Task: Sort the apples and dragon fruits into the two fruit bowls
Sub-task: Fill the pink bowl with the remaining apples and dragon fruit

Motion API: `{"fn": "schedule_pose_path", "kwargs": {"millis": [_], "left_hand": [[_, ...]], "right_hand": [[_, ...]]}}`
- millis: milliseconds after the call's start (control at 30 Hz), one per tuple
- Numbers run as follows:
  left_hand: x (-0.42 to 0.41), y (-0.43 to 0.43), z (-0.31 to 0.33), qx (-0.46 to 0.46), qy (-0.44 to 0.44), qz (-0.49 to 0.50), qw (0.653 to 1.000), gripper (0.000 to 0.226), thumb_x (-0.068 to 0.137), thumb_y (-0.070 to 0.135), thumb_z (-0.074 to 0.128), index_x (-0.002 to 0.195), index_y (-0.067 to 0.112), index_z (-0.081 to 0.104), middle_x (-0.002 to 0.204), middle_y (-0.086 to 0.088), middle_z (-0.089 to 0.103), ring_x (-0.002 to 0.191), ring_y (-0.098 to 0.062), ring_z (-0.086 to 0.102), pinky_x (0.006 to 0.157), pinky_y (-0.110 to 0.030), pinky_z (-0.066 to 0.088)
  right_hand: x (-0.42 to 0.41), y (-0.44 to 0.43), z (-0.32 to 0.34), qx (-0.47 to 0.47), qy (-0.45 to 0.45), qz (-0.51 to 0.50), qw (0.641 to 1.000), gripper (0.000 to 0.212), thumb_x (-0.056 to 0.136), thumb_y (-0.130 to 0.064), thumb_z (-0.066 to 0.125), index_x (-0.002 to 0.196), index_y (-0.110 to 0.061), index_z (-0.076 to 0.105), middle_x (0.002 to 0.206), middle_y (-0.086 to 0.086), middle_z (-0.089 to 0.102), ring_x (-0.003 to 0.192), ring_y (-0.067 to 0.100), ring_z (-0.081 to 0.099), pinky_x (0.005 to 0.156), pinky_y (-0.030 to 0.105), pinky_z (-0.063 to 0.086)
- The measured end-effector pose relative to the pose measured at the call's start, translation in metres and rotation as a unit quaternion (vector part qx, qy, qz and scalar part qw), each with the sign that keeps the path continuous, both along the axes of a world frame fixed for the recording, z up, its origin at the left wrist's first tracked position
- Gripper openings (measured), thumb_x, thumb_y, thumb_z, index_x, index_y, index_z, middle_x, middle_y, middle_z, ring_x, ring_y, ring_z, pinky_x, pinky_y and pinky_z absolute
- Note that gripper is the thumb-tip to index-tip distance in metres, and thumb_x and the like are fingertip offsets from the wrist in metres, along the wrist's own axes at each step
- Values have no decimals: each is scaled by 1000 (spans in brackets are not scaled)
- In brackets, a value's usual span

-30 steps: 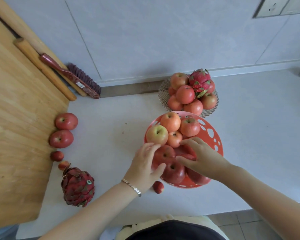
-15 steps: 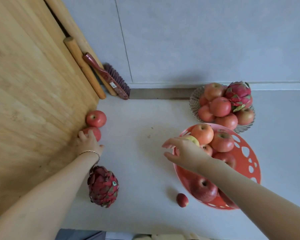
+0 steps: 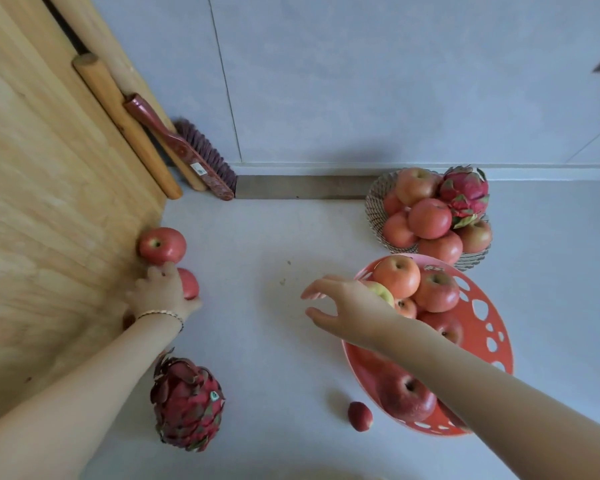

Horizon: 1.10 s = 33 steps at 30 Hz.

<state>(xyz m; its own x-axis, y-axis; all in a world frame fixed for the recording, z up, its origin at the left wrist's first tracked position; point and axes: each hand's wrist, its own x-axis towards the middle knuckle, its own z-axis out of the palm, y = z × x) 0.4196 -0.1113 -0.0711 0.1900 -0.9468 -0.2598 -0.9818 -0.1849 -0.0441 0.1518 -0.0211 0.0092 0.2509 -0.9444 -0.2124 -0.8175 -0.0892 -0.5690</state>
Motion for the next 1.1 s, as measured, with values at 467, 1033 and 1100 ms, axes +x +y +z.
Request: {"fn": "schedule_pose_path", "kwargs": {"millis": [467,1033,1100], "left_hand": [[-158,127,83,-15,379,-256,889,77,43,58,57,115,41,35,113,0,47,103,-22,54,85,-36,51],[-197,132,68,100,183,-311,927,72,61,36,73,125,31,41,121,0,41,110,-26,48,88,-38,49],[-200,128,68,112,171,-318,926,73,60,36,73,126,32,40,121,1,40,109,-26,48,87,-39,49]], "right_hand": [[-86,100,1,91,179,53,978,85,53,-78,50,130,-44,34,120,-17,42,109,11,44,93,27,38],[-88,125,-35,15,284,17,958,100,63,-82,42,142,-26,20,116,10,56,104,30,50,84,39,35],[-91,124,-38,-17,302,22,953,99,60,-82,39,139,-23,32,106,8,62,96,29,55,77,36,37]]}}
